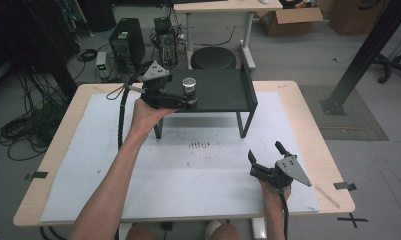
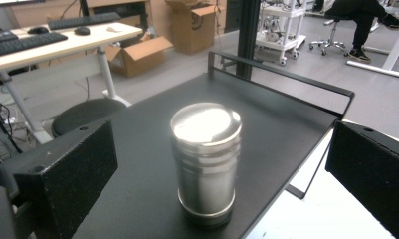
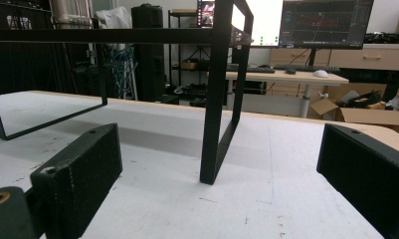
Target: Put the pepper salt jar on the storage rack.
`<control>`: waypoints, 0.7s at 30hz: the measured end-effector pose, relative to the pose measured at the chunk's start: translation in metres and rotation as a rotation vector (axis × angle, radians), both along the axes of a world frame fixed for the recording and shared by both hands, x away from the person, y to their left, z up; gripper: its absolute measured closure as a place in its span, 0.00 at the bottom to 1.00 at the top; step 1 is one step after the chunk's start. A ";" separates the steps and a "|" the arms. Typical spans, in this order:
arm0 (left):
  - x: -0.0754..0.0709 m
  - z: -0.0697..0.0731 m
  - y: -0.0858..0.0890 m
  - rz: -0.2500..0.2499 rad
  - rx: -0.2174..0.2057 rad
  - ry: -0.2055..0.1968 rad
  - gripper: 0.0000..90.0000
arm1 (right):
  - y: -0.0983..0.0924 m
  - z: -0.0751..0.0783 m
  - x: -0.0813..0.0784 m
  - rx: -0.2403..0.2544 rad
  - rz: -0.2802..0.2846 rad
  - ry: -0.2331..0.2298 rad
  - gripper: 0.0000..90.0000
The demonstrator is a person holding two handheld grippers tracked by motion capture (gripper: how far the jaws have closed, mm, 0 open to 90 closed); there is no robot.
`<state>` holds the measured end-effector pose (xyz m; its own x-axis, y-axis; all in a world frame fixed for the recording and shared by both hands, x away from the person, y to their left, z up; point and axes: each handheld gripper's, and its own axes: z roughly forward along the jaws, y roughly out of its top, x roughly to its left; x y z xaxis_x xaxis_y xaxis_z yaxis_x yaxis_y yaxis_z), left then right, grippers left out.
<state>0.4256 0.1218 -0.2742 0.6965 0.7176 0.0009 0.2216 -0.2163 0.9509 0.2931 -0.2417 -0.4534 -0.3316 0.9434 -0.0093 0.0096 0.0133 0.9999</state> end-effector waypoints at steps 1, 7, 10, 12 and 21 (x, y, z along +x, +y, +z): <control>-0.002 0.001 0.001 -0.001 -0.004 -0.005 0.00 | 0.000 0.000 0.000 0.000 0.000 0.000 0.04; -0.017 0.002 0.010 -0.003 -0.018 -0.017 0.00 | 0.000 0.000 0.000 0.000 0.000 0.000 0.04; -0.022 0.001 0.014 -0.001 -0.020 -0.025 0.00 | 0.000 0.000 0.000 -0.001 0.000 0.000 0.04; -0.031 -0.001 0.020 0.002 -0.055 -0.026 0.00 | 0.000 0.000 0.000 -0.004 0.000 0.000 0.04; -0.051 -0.011 0.048 0.036 -0.066 -0.034 0.00 | 0.000 0.000 0.000 -0.004 -0.001 -0.003 0.04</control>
<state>0.3748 0.1695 -0.2854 0.6707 0.7414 -0.0237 0.1951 -0.1455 0.9699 0.2930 -0.2416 -0.4534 -0.3302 0.9438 -0.0137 0.0069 0.0169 0.9998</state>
